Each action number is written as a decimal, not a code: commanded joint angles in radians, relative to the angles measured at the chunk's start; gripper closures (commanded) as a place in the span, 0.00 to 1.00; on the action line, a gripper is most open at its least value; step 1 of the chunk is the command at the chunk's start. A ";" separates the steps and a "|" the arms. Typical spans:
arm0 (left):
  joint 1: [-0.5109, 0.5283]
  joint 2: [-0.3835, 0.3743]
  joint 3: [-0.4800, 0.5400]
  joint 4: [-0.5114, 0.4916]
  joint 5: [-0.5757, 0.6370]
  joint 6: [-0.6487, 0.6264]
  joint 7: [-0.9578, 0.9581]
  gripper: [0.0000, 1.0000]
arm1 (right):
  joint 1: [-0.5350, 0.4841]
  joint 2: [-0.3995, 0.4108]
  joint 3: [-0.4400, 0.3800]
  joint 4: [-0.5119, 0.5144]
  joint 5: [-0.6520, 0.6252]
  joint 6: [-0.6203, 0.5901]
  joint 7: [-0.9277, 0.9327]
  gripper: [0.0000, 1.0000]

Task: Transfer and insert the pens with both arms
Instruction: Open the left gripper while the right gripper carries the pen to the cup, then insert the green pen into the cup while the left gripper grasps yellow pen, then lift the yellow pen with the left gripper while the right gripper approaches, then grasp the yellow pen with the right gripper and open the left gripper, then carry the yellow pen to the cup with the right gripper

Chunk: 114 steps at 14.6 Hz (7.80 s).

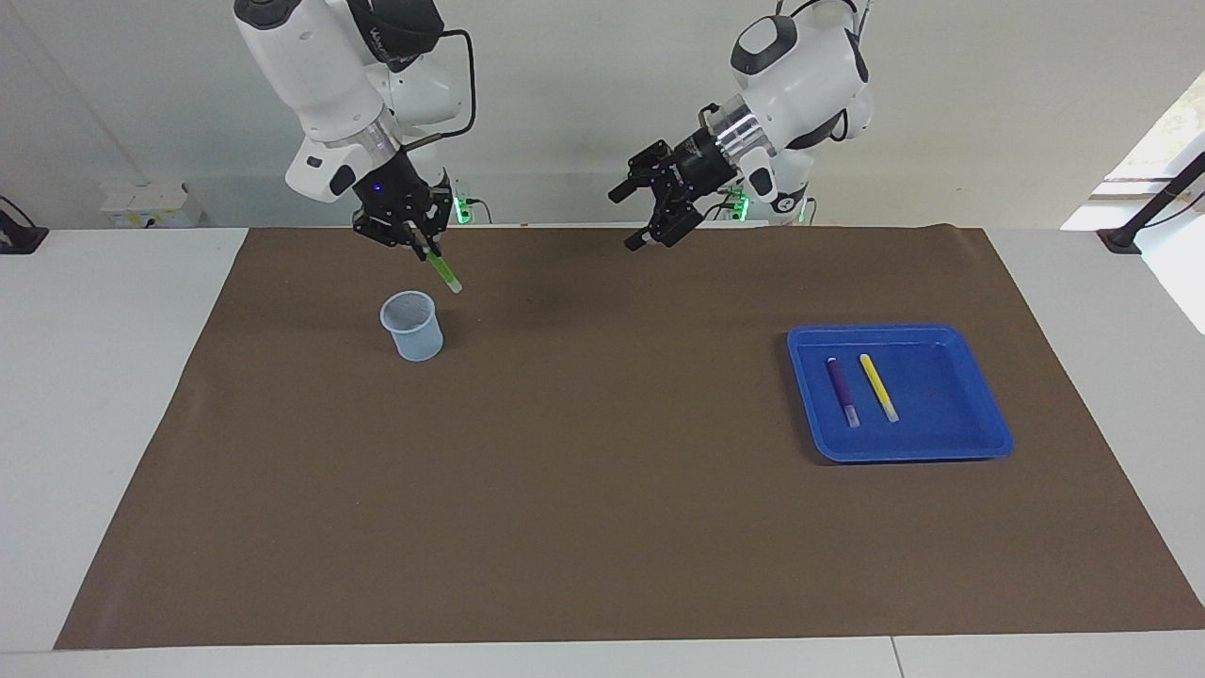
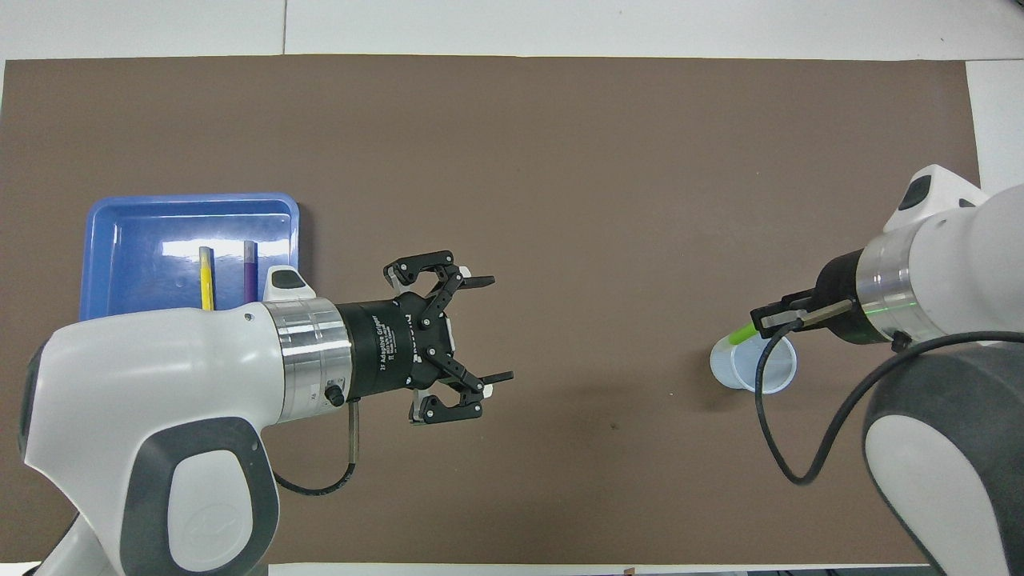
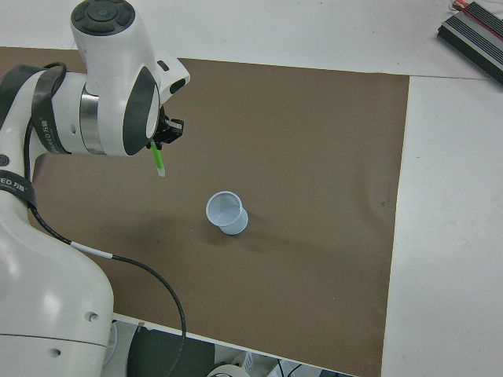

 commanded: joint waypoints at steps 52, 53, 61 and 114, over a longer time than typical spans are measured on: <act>0.634 0.463 -0.001 0.022 0.939 -0.046 1.736 1.00 | -0.022 0.013 0.010 -0.117 0.746 0.271 0.166 0.00; 0.634 0.465 -0.001 0.028 0.939 -0.053 1.736 1.00 | -0.004 0.014 0.010 -0.115 0.772 0.294 0.253 0.00; 0.598 0.420 -0.006 0.278 0.794 -0.459 1.551 1.00 | 0.279 0.034 0.010 -0.110 0.777 0.594 0.642 0.00; 0.324 0.046 -0.018 0.122 0.417 -0.542 0.739 0.00 | 0.098 0.056 0.011 0.101 0.212 -0.014 0.187 1.00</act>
